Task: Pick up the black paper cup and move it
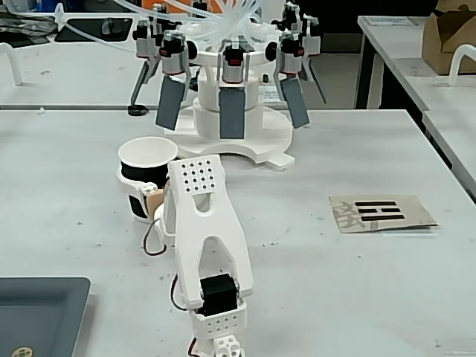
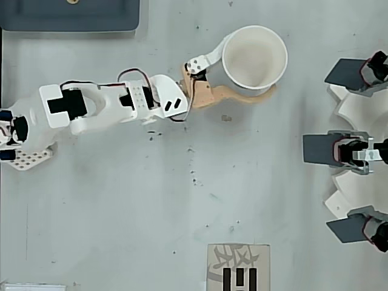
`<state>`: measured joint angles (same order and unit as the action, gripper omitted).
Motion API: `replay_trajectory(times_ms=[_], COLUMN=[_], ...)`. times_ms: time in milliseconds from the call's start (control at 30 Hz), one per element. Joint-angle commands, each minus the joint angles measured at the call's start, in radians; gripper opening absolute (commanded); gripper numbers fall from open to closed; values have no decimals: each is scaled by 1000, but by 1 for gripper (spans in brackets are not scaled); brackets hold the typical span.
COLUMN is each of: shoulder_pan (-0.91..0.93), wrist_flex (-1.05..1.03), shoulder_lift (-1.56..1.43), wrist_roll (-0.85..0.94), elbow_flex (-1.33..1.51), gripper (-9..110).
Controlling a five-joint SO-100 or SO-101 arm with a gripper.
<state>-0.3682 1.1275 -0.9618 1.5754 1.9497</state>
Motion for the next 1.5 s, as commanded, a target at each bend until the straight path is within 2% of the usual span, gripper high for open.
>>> replay_trajectory(times_ms=[0,433,1467], shoulder_pan=[-9,-9,58], wrist_flex=[-3,3,6], shoulder_lift=[-18,-48,-540], wrist_roll=[-8,0,103], elbow_flex=[-48,-29,439], gripper=[16,5,8])
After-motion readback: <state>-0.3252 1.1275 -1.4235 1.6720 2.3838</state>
